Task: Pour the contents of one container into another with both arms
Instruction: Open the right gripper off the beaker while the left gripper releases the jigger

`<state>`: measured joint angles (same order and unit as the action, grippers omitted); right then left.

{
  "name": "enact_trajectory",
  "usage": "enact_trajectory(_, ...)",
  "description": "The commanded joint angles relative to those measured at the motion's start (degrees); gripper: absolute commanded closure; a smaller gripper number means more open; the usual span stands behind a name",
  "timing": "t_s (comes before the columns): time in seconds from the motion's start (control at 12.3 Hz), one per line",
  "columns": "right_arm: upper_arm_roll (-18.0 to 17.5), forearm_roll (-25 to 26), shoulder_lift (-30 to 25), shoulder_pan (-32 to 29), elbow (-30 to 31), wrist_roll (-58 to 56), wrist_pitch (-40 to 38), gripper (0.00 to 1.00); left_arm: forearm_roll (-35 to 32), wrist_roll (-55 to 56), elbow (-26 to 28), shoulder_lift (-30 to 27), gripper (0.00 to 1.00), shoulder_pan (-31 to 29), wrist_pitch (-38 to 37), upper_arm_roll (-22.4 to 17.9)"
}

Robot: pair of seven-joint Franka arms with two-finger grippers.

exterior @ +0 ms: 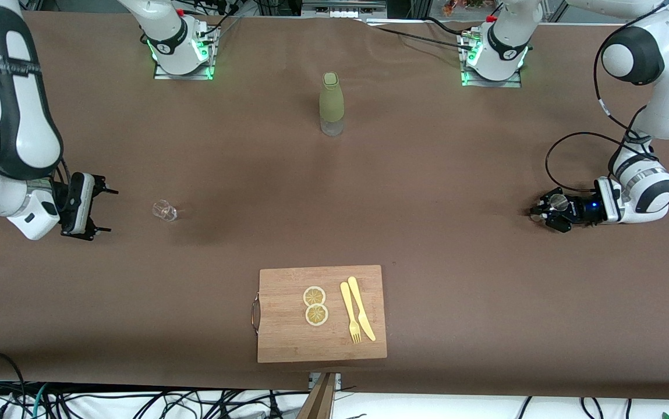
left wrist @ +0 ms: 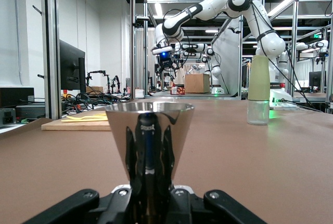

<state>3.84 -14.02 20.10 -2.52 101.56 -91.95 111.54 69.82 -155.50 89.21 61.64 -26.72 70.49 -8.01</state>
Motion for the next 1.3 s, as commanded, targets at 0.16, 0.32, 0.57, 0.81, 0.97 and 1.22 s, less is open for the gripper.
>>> enact_trajectory(0.16,-0.15,8.20,-6.73,3.48,1.71,20.53,-3.16,0.00,-1.80,-3.14,-1.85,1.20,1.00,-0.17,-1.76,-0.25)
enact_trajectory(0.32,-0.94,9.63,-8.31,4.27,1.71,29.50,-5.27,0.00,-1.80,-3.14,-1.85,1.37,0.66,-0.09,-1.76,-0.60)
enact_trajectory(0.57,-2.87,12.43,-10.42,4.80,1.18,41.80,-7.47,0.00,-1.80,-3.14,-1.85,1.29,0.00,0.00,-1.85,-0.87)
enact_trajectory(0.81,-3.76,12.70,-12.71,5.06,0.83,55.35,-10.20,0.00,-1.80,-3.06,-1.85,1.20,0.00,0.00,-1.85,-1.31)
enact_trajectory(0.97,-3.76,13.31,-13.33,5.68,-0.74,62.73,-12.39,0.00,-1.80,-2.97,-2.03,0.94,0.00,0.27,-2.11,-2.36)
enact_trajectory(1.22,-3.93,13.76,-14.29,6.73,-2.77,74.59,-16.35,0.00,-2.58,-2.71,-4.75,1.02,0.00,0.27,-2.64,-4.38)
